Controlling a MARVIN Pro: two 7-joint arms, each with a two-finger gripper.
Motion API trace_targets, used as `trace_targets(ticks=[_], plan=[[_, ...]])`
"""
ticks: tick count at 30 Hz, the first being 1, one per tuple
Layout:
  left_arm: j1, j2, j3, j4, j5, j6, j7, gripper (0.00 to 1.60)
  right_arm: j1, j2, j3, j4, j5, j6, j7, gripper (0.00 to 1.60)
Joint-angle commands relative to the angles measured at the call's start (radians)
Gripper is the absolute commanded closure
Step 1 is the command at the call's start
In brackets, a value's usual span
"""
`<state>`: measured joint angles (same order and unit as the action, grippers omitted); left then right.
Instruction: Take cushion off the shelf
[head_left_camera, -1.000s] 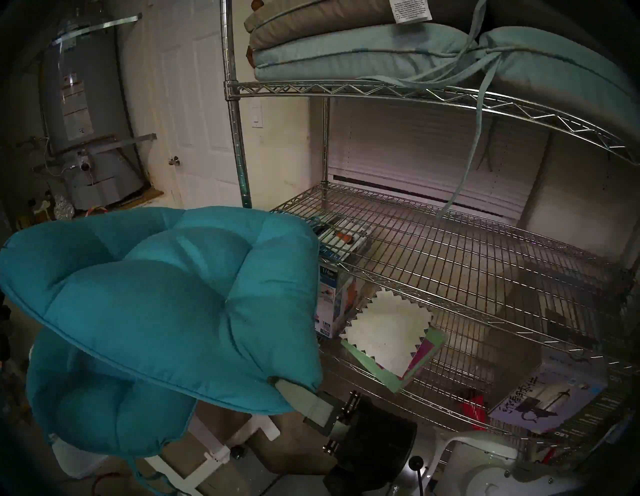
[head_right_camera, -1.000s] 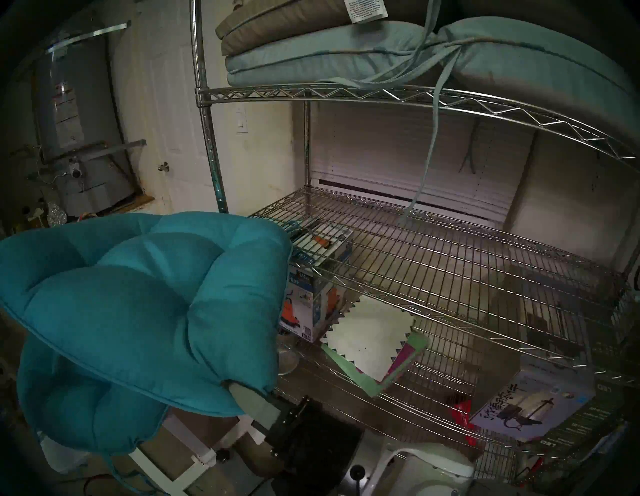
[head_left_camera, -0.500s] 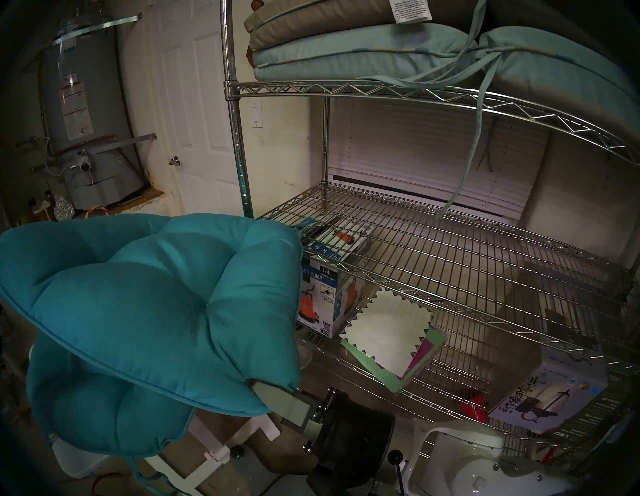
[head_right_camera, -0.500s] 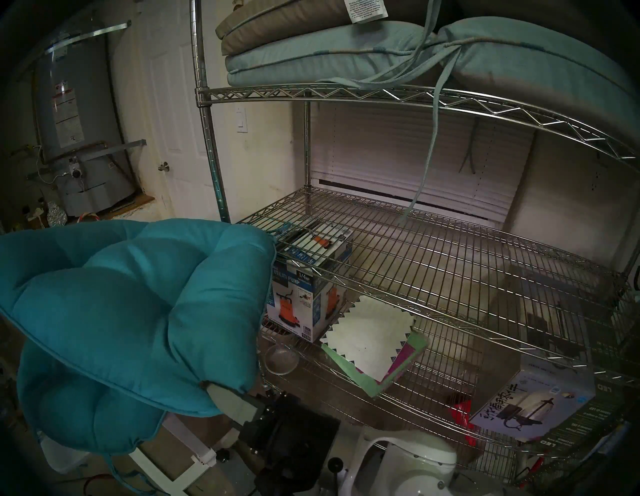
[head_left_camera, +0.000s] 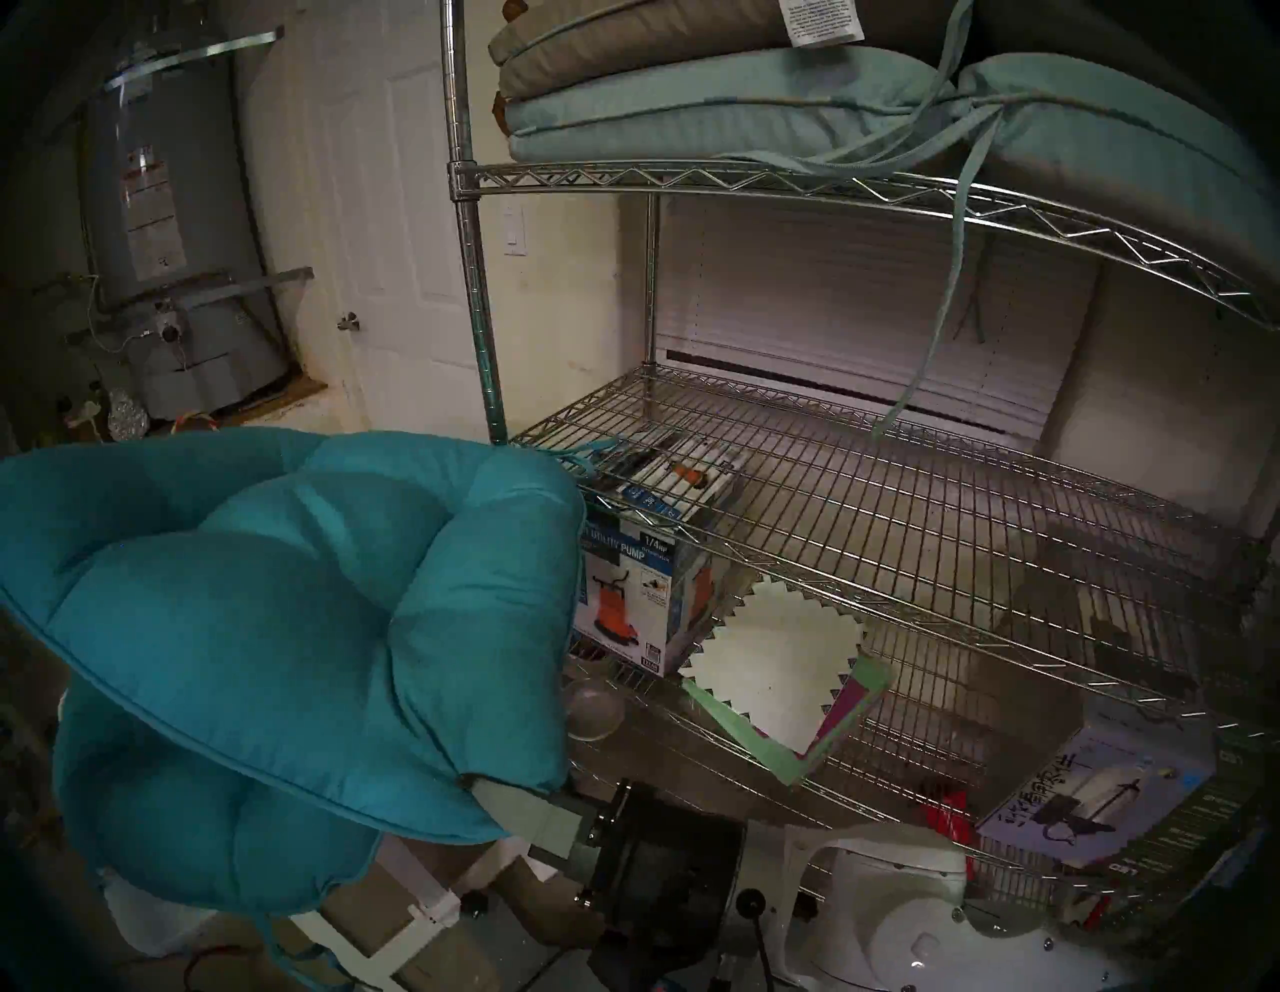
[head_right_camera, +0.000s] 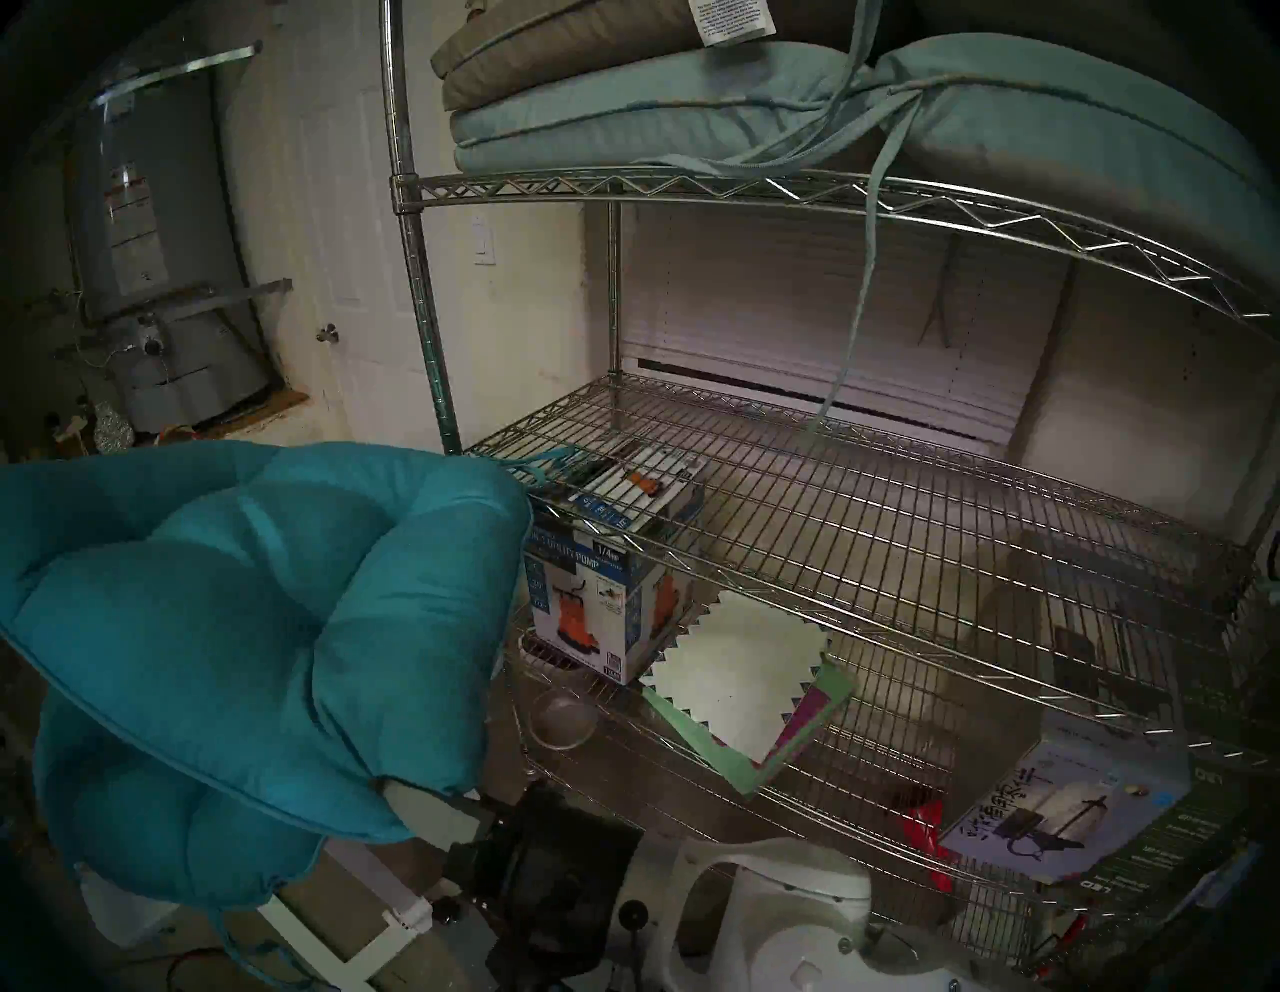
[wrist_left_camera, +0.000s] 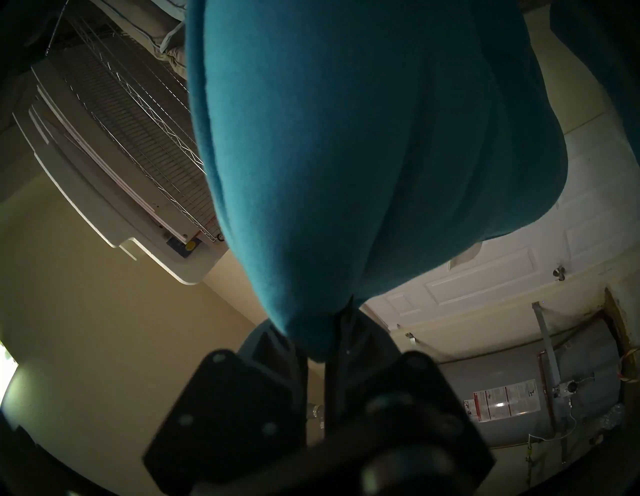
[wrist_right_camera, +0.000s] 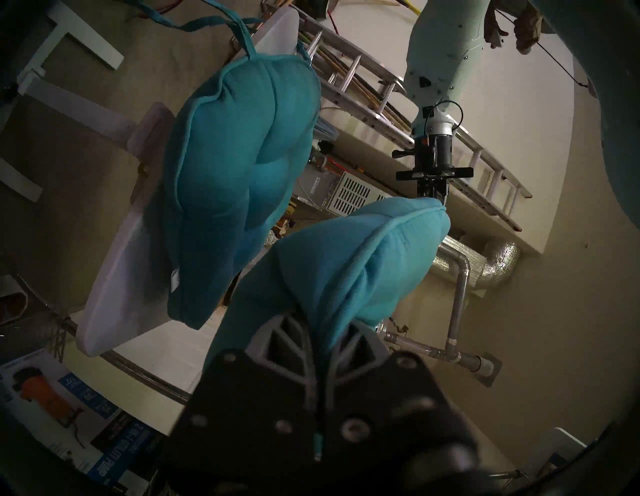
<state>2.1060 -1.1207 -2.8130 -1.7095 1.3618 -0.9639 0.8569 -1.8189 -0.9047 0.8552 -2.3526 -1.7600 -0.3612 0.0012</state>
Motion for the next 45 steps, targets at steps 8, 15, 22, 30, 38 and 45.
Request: trace_targets(ticks=[8,15,22,30,38,45], plan=[[-0.01,0.027,-0.057,0.009,-0.036,0.004,0.036,1.6,0.092,-0.061,-0.039,0.019,0.017,-0.085,0.01,1.6],[-0.009,0.027,-0.064,0.015,-0.035,0.004,0.036,1.6,0.117,-0.073,-0.053,0.029,0.024,-0.113,0.012,1.6],[-0.016,0.032,-0.067,0.024,-0.037,0.004,0.034,1.6,0.149,-0.086,-0.069,0.031,0.029,-0.142,0.01,1.6],[-0.026,0.053,-0.067,0.068,-0.038,0.004,0.028,1.6,0.189,-0.1,-0.09,0.034,0.033,-0.177,0.008,1.6],[-0.03,0.076,-0.067,0.126,-0.038,0.013,0.029,1.6,0.228,-0.117,-0.119,0.057,0.039,-0.208,0.007,1.6],[-0.032,0.097,-0.067,0.17,-0.035,0.016,0.028,1.6,0.264,-0.145,-0.148,0.091,0.044,-0.225,0.011,1.6]])
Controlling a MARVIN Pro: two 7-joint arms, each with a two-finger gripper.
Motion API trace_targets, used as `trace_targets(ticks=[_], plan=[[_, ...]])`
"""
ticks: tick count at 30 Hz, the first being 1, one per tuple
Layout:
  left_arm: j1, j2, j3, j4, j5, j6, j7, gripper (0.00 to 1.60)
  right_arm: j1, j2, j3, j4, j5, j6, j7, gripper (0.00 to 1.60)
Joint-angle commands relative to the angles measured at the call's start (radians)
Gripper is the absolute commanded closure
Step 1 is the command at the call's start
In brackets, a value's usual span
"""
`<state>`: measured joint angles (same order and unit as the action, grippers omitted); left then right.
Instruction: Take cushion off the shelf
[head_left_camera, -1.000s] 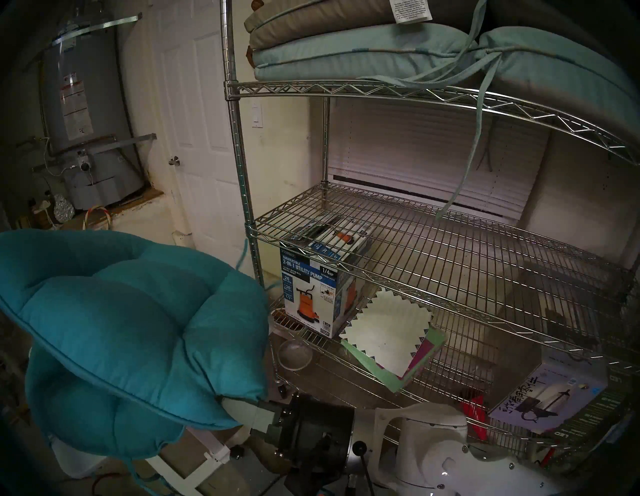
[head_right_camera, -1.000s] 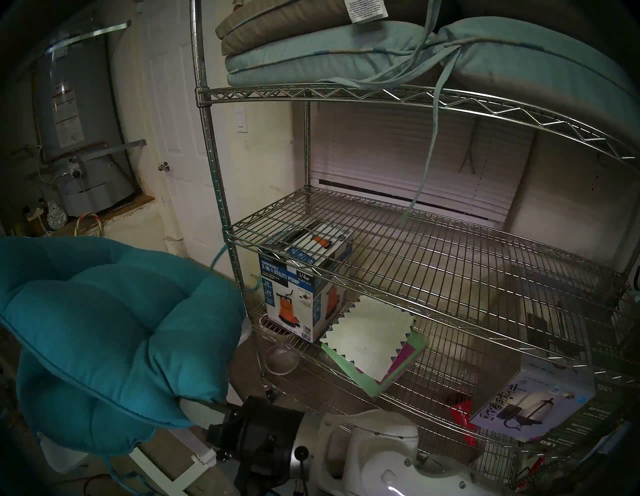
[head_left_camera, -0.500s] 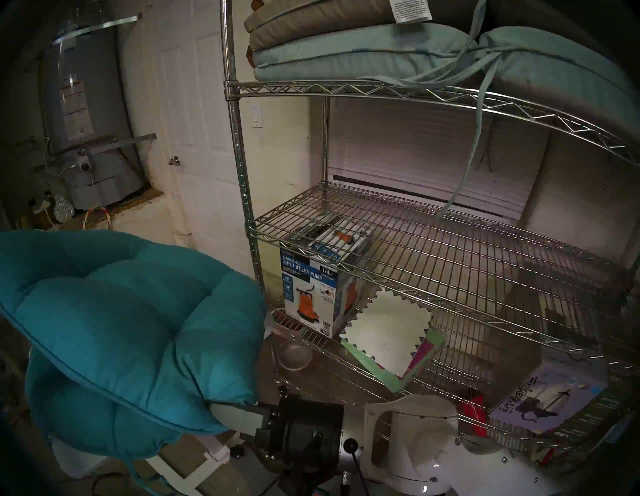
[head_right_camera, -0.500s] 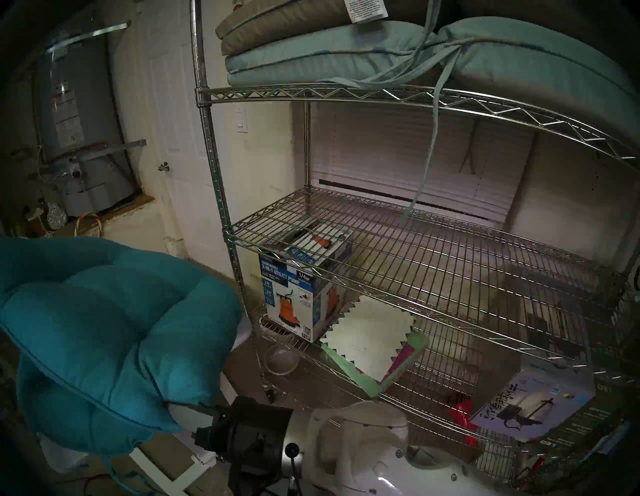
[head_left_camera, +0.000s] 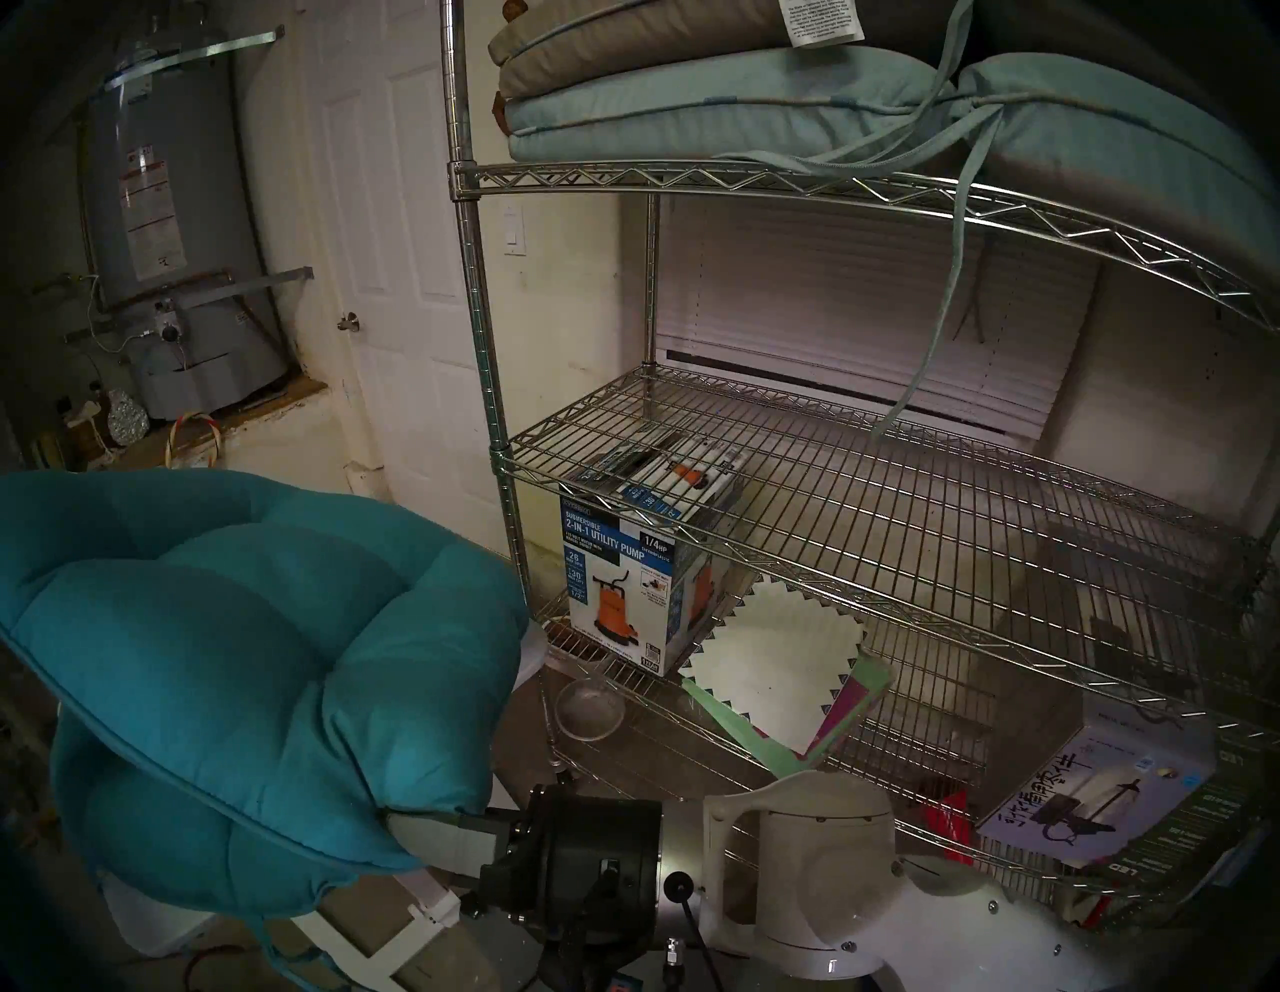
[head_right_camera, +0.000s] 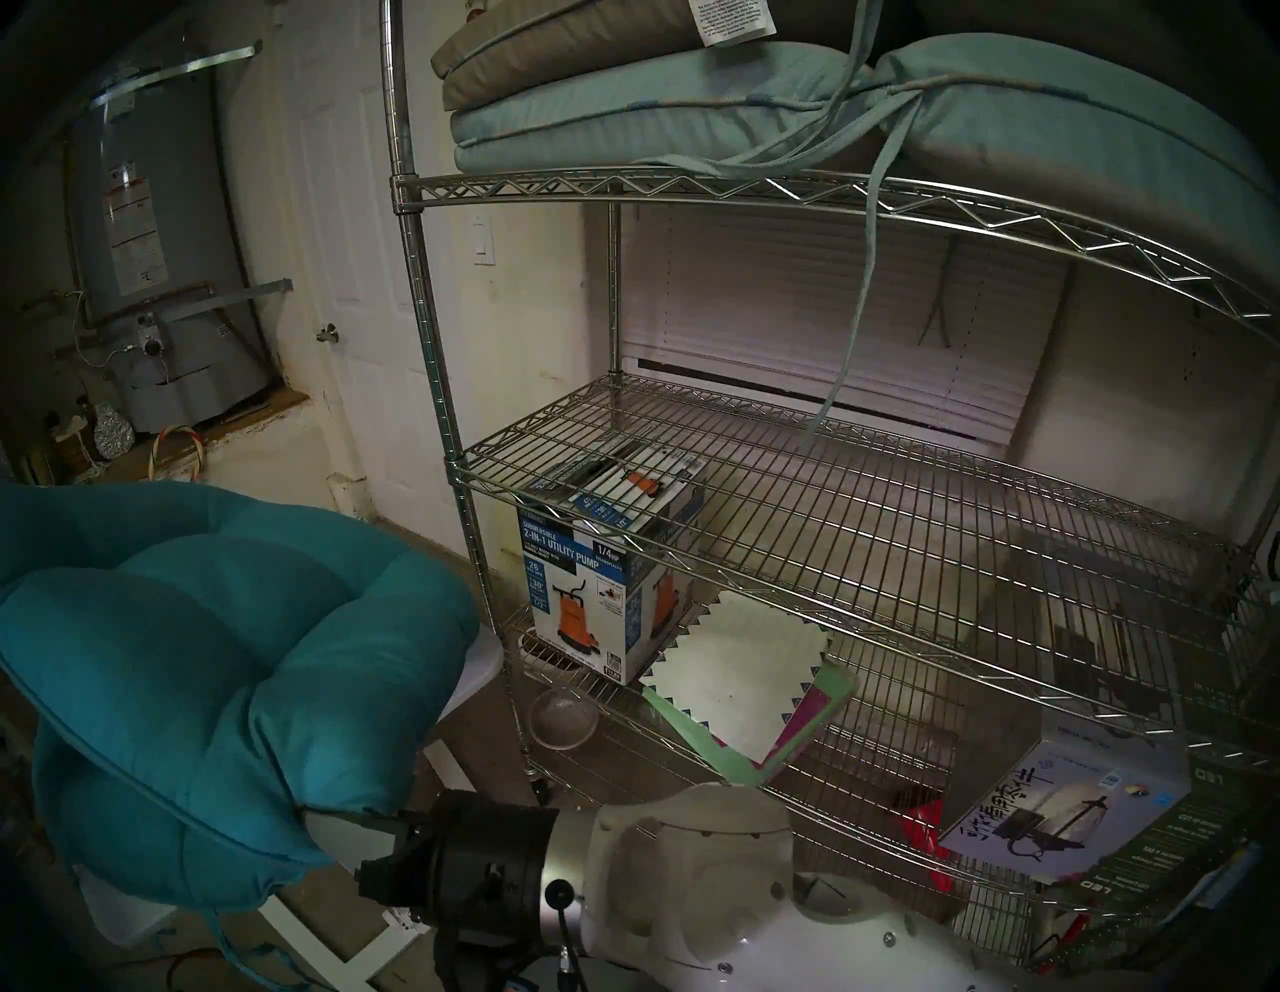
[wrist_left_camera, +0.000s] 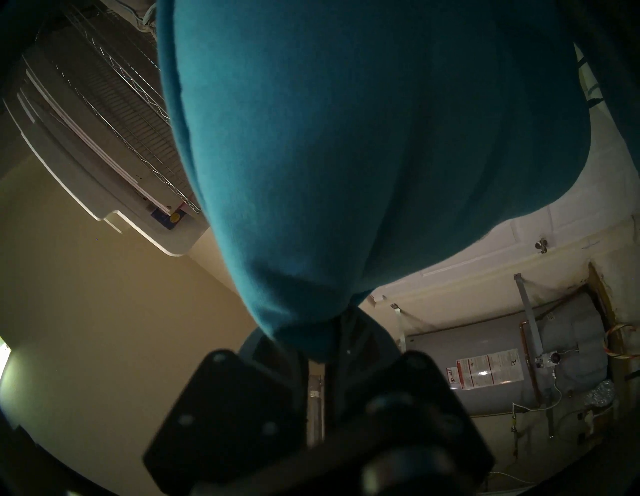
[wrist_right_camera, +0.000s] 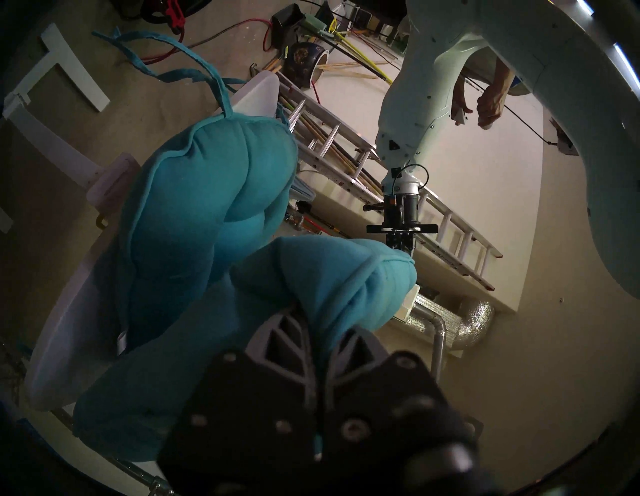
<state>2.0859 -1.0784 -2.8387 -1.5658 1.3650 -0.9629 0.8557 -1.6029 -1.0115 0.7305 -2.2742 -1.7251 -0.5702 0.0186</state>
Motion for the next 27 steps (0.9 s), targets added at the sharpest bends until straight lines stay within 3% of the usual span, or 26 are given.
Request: trace_targets(ticks=[1,27], plan=[[-0.012,0.059,-0.041,0.033,-0.037,0.016,0.028,1.6,0.055,-0.044,-0.029,0.02,0.009,-0.017,-0.006,1.6],[-0.03,0.151,-0.041,0.208,-0.004,0.024,0.019,1.6,0.242,-0.188,-0.17,0.186,0.013,-0.057,0.003,1.6]])
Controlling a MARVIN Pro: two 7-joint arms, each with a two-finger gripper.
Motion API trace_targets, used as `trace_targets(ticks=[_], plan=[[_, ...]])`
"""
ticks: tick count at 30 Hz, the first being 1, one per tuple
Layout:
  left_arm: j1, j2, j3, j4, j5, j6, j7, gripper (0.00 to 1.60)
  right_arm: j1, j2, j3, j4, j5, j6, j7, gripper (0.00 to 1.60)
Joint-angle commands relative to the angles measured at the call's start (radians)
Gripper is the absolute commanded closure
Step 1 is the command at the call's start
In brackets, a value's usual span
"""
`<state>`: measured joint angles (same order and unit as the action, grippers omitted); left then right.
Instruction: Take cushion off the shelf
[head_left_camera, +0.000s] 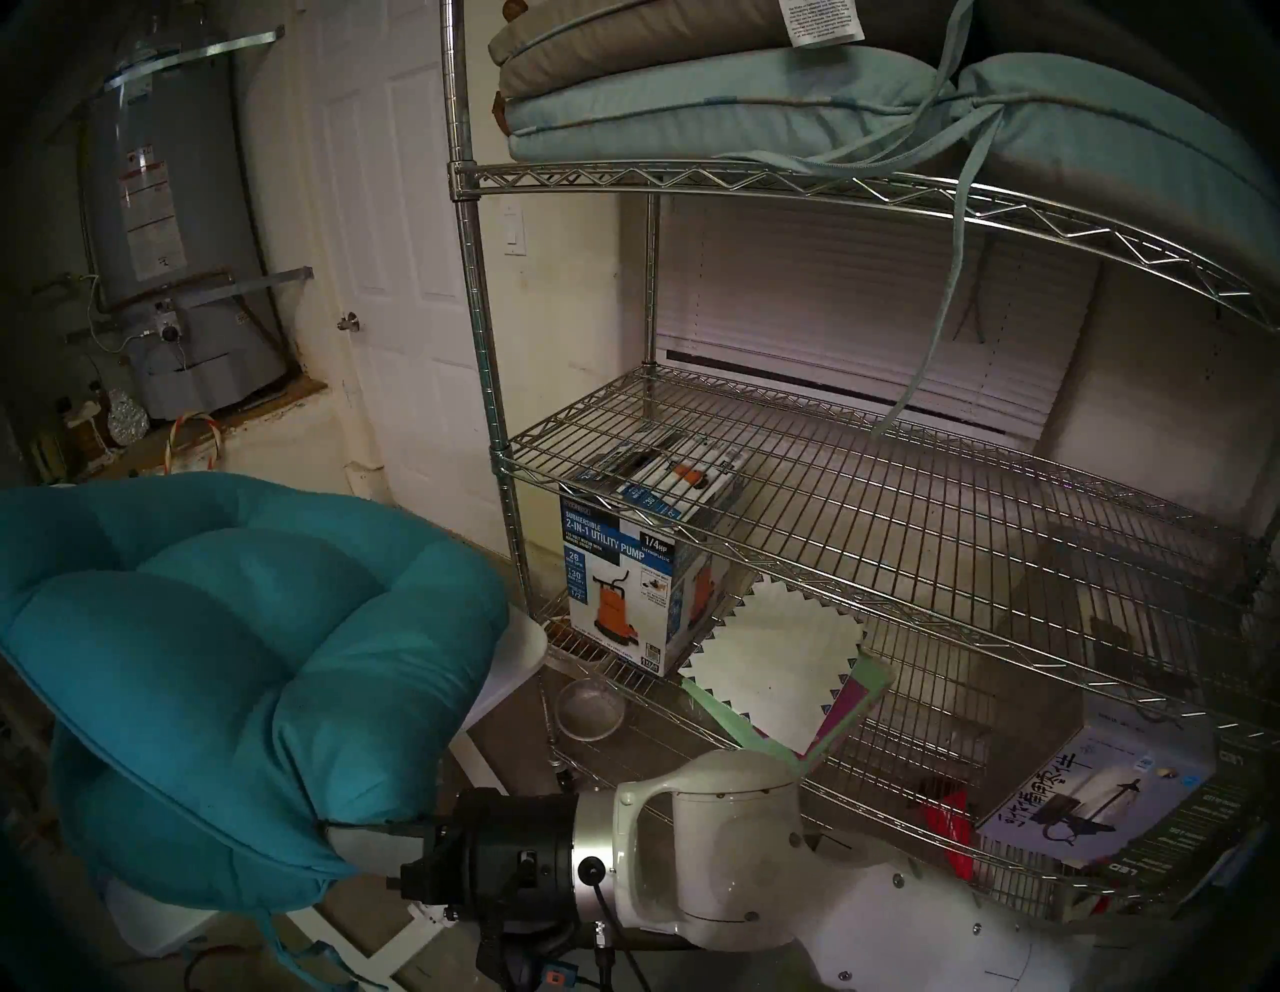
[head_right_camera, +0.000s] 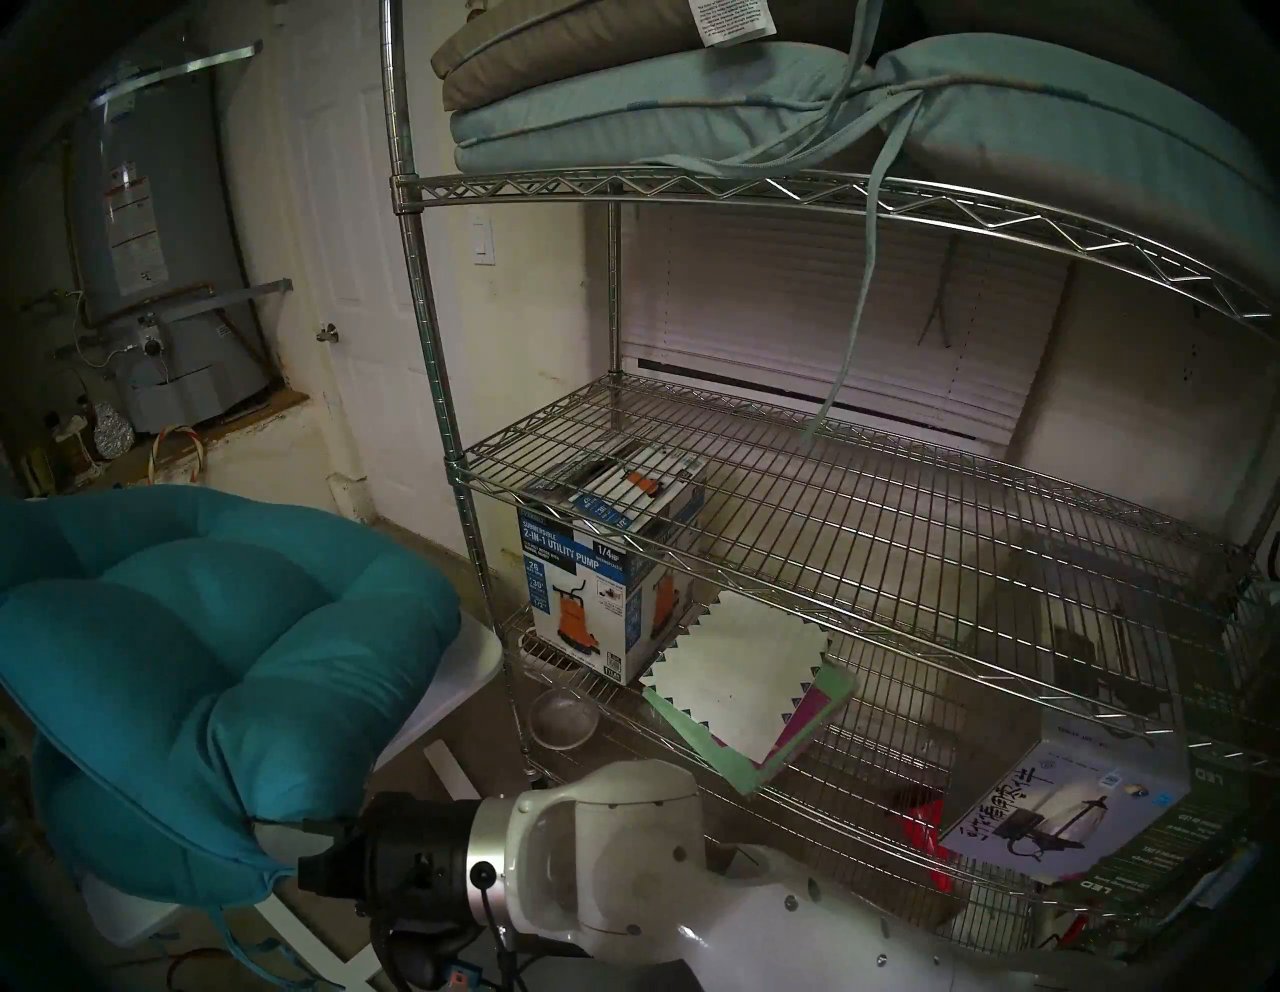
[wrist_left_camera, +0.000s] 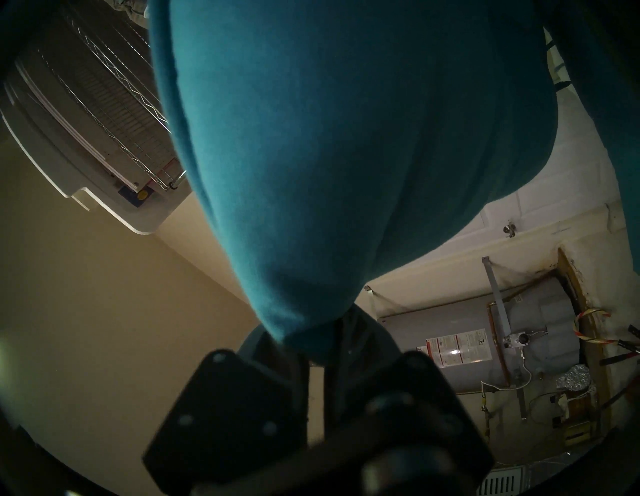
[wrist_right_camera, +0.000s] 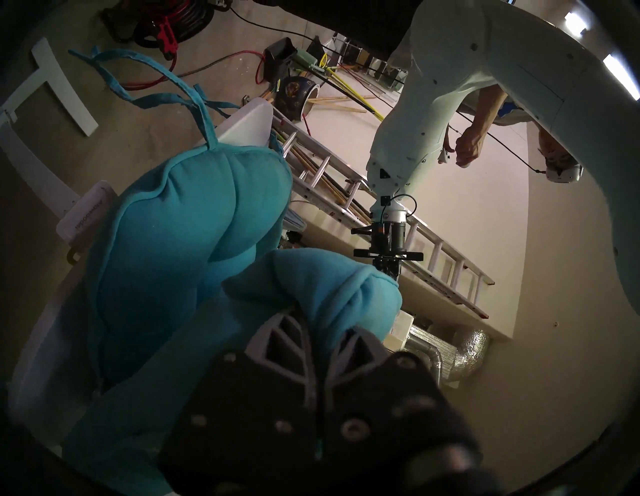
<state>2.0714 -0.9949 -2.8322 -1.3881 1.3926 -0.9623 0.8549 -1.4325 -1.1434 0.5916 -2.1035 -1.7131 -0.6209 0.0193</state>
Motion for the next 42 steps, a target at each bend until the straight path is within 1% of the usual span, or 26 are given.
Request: trace_targets(ticks=[1,14,25,34,42], plan=[[-0.016,0.071,-0.048,0.035,-0.03,0.023,0.02,1.6,0.079,-0.061,-0.036,0.02,0.001,-0.007,0.002,1.6],[-0.026,0.112,-0.048,0.115,-0.015,0.022,0.017,1.6,0.178,-0.131,-0.112,0.092,0.003,-0.014,0.007,1.6],[-0.031,0.143,-0.048,0.188,0.0,0.021,0.015,1.6,0.261,-0.186,-0.19,0.168,0.007,-0.014,0.013,1.6],[-0.034,0.158,-0.048,0.234,0.013,0.017,0.014,1.6,0.314,-0.224,-0.246,0.225,0.014,-0.007,0.018,1.6],[-0.036,0.167,-0.048,0.277,0.028,0.012,0.013,1.6,0.366,-0.263,-0.308,0.29,0.028,0.008,0.022,1.6]])
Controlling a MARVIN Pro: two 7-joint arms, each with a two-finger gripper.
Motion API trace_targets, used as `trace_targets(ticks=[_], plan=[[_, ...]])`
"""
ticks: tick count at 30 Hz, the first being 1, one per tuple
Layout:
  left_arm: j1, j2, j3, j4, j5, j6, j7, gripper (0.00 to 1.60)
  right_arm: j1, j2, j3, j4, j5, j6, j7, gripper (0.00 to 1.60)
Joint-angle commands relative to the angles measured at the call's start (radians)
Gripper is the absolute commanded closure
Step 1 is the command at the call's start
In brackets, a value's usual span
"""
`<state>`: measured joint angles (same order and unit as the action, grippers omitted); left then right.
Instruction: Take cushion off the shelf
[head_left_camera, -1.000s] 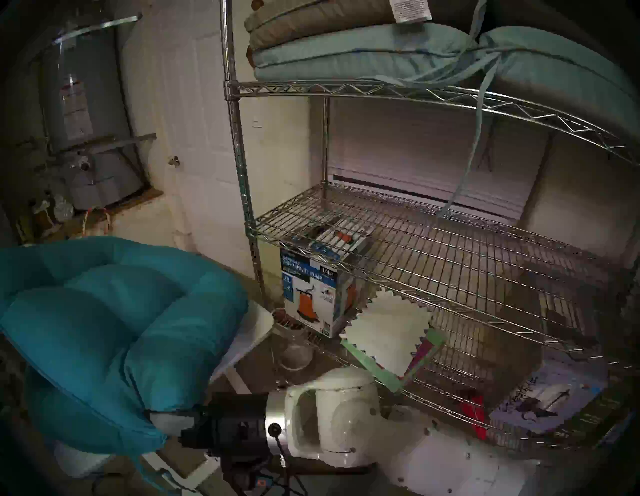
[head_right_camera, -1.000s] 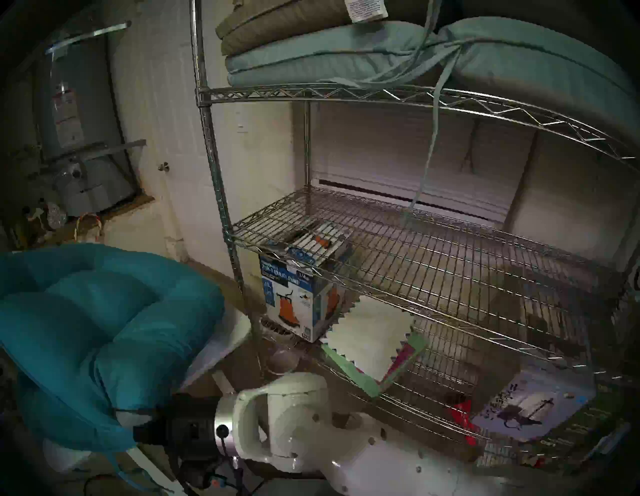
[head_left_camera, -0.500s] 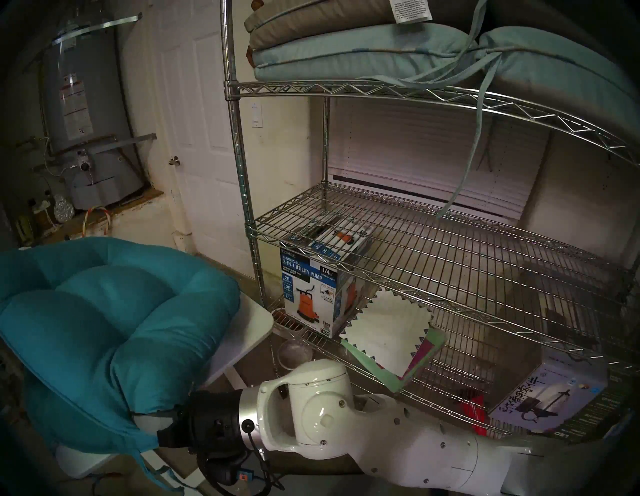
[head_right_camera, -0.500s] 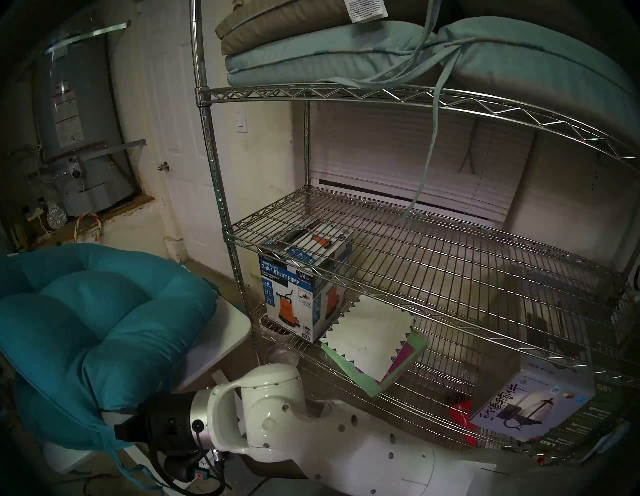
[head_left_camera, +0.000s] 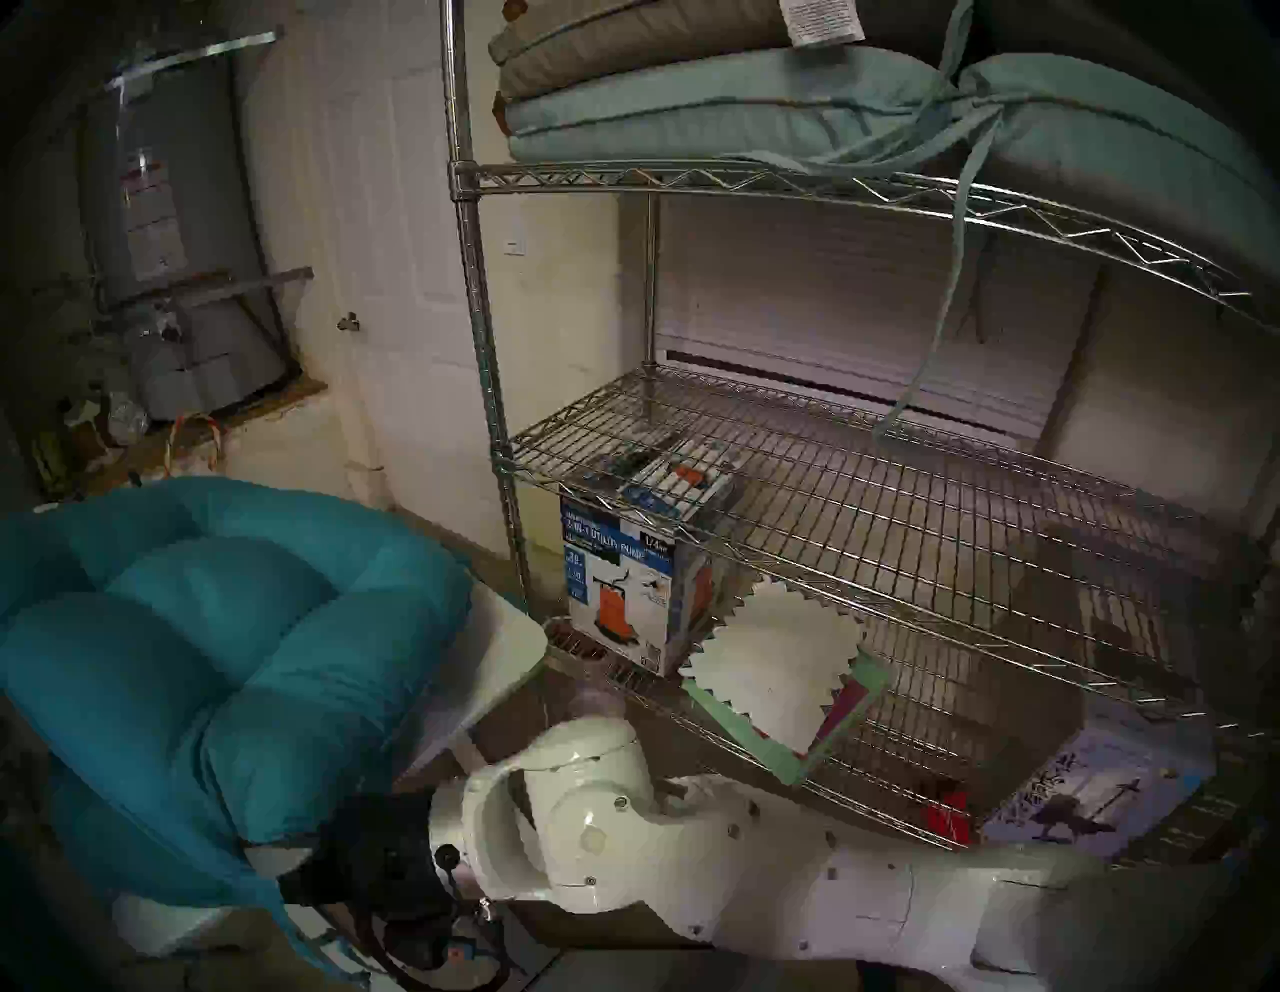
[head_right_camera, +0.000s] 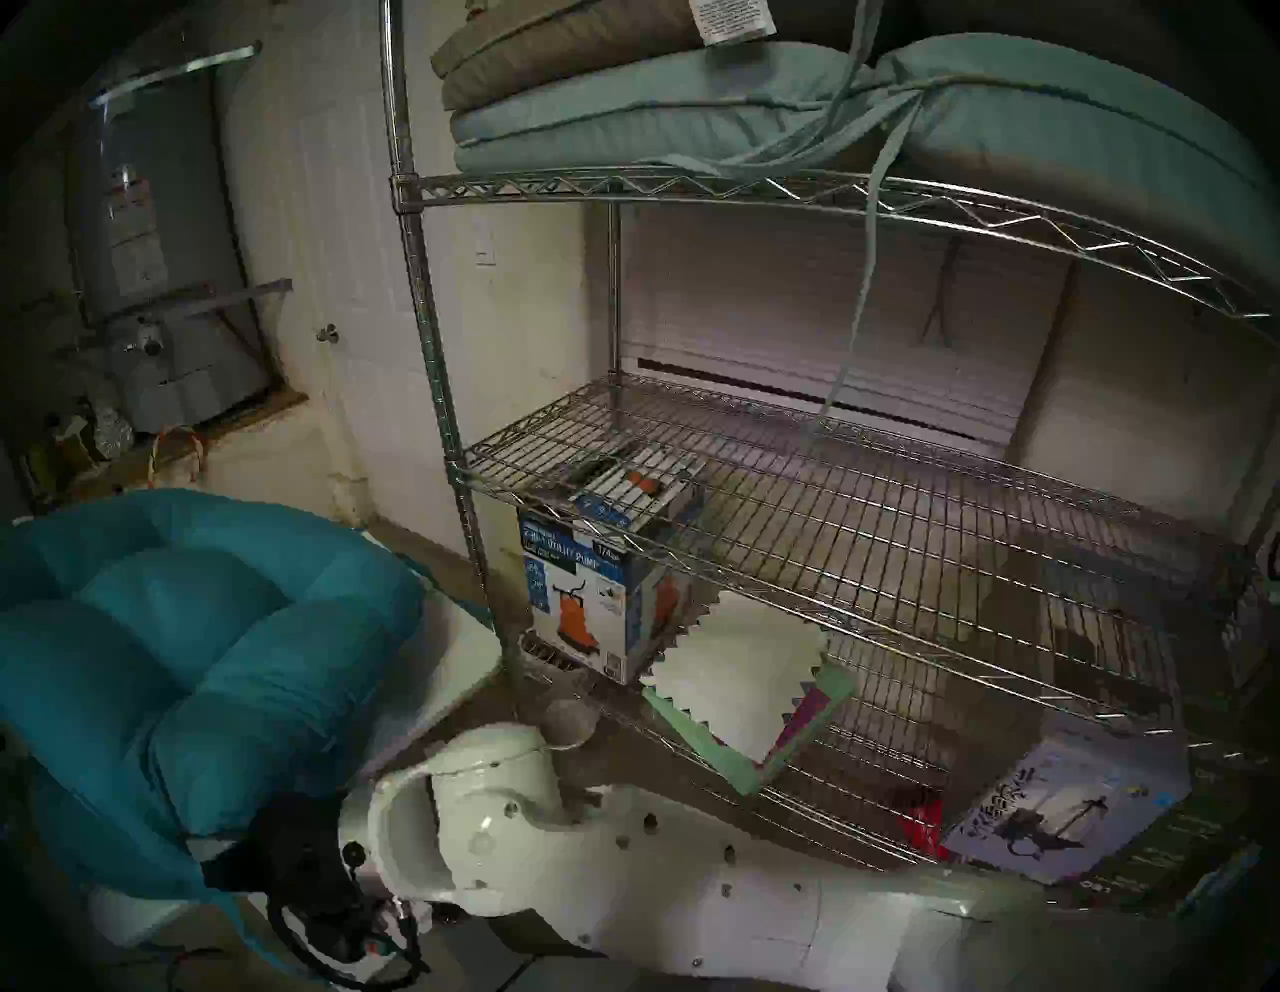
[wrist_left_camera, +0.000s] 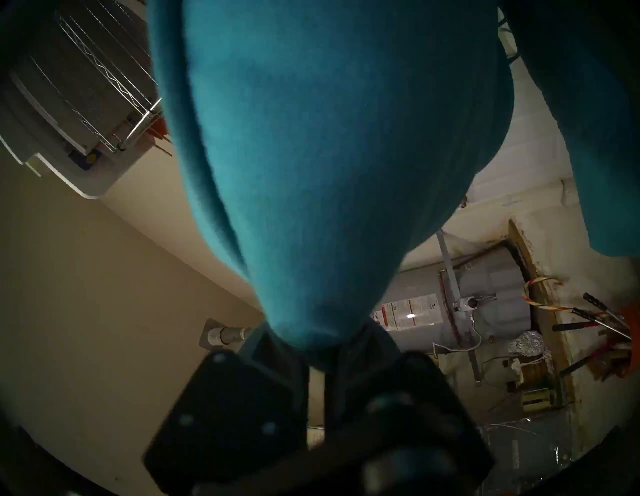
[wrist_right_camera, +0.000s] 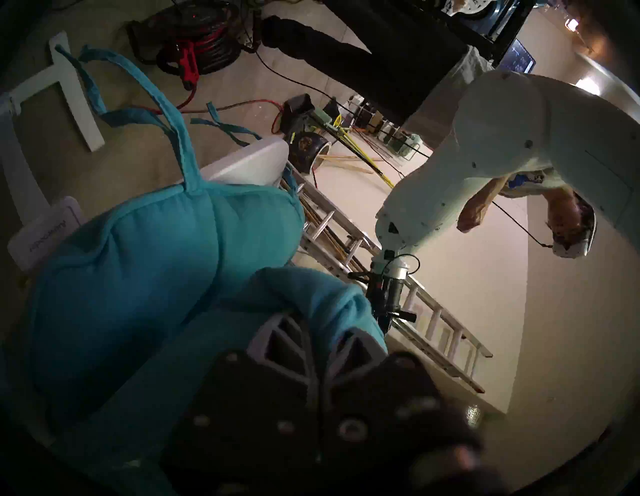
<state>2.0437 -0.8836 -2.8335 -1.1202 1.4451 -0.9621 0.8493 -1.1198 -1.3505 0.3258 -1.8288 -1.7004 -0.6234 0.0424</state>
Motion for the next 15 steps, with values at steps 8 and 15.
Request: trace_targets(ticks=[8,15], plan=[[-0.009,0.044,-0.046,0.065,-0.011,0.007,0.017,1.6,0.102,-0.09,-0.108,0.077,0.036,0.044,0.001,1.6],[-0.006,0.02,-0.046,0.123,-0.001,0.002,0.017,1.6,0.142,-0.118,-0.167,0.128,0.06,0.078,0.002,1.6]])
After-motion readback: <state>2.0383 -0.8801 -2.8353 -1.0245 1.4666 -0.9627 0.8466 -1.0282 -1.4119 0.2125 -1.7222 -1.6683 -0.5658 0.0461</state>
